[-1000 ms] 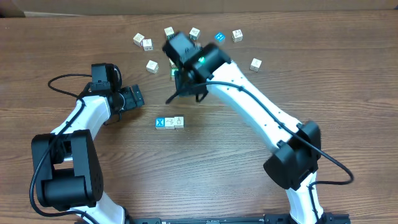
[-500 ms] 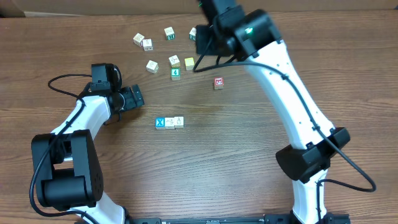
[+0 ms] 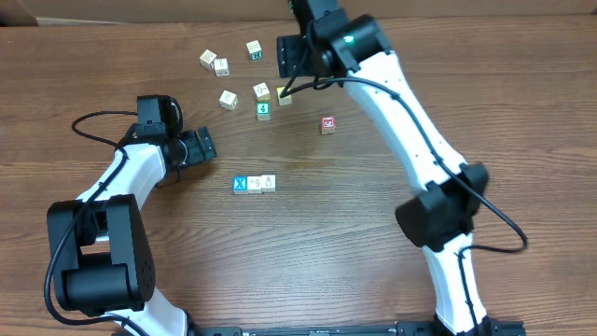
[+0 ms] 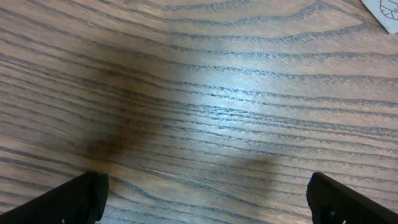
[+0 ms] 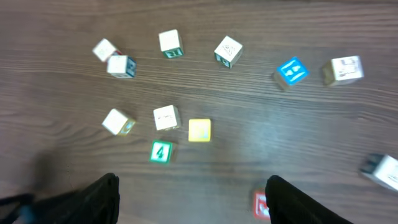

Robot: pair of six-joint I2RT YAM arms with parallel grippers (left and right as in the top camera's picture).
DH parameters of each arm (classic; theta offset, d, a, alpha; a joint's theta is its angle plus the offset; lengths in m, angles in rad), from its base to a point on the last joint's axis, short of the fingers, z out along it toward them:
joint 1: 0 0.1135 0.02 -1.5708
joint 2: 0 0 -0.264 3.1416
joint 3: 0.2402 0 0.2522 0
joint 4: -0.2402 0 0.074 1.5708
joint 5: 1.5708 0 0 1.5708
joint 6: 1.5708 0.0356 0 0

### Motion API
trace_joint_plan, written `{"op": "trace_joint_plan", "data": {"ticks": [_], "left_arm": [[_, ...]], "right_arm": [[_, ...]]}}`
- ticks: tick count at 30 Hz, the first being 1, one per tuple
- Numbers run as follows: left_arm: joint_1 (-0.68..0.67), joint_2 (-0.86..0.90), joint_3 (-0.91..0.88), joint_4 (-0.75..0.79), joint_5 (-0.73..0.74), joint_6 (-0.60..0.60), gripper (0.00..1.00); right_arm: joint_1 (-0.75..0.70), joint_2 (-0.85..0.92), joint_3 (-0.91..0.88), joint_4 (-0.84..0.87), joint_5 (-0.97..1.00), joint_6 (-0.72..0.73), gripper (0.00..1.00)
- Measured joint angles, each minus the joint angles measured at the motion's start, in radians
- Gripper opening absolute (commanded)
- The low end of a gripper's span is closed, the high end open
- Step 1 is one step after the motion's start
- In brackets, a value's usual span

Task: Form a horizontal line
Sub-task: 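Raise the right arm and reach toward the back block cluster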

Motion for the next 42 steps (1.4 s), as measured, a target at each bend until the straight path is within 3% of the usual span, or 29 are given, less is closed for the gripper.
{"op": "trace_joint_plan", "data": {"ticks": [4, 12, 26, 34, 42], "left_arm": [[0.000, 0.000, 0.000, 0.000, 0.000, 0.000, 1.00], [0.000, 0.000, 0.000, 0.000, 0.000, 0.000, 1.00], [0.000, 0.000, 0.000, 0.000, 0.000, 0.000, 1.00], [0.000, 0.000, 0.000, 0.000, 0.000, 0.000, 1.00], [0.000, 0.000, 0.000, 0.000, 0.000, 0.000, 1.00]], "right_arm": [[0.021, 0.079, 0.000, 0.086, 0.040, -0.027, 0.59], [0.087, 0.187, 0.000, 0.223, 0.088, -0.154, 0.46], [0.091, 0.302, -0.008, 0.357, 0.082, -0.200, 0.56], [0.091, 0.302, -0.035, 0.417, 0.080, -0.201, 0.49], [0.091, 0.302, -0.126, 0.504, 0.059, -0.201, 0.49]]}}
